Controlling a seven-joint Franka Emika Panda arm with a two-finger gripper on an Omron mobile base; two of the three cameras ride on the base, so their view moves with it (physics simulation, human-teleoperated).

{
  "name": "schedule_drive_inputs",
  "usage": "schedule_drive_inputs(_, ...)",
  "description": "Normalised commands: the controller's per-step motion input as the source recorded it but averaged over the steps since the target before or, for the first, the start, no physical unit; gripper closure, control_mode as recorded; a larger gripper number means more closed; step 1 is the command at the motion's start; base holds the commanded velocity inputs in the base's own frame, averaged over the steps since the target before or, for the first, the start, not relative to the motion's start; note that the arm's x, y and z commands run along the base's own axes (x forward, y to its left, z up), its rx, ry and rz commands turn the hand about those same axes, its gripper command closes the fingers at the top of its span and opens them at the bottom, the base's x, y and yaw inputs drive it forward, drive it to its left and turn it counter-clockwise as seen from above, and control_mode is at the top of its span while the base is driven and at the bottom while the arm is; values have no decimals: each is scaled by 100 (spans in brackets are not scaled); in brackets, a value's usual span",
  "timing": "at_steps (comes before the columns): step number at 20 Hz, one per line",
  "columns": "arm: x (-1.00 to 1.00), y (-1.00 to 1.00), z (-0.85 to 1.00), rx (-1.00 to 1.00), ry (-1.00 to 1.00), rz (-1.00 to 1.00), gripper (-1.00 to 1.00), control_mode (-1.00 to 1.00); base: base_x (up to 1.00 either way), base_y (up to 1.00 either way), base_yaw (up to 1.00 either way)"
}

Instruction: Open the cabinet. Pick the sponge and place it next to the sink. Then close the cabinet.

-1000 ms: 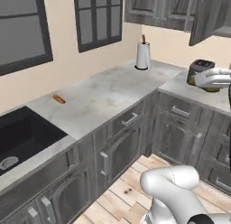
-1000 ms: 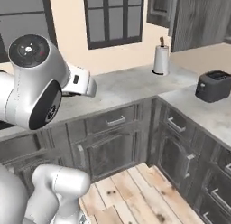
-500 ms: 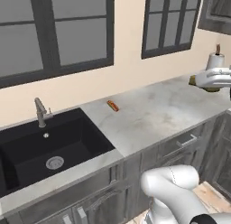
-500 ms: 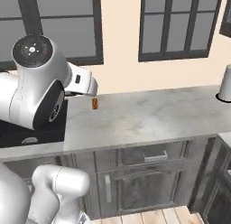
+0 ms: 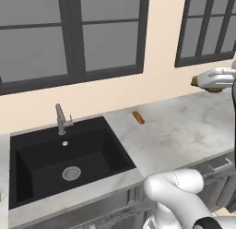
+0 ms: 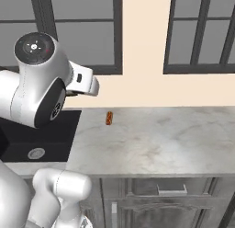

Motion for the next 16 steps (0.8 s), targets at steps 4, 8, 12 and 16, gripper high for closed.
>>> schedule_drive_inputs(4,0,0,0,0,0,0,100,100,0,0,0)
schedule_drive_inputs(8,0,0,0,0,0,0,100,100,0,0,0)
schedule_drive_inputs(12,0,0,0,0,0,0,100,100,0,0,0)
schedule_drive_inputs(16,0,2,-2,0,0,0,100,-100,0,0,0)
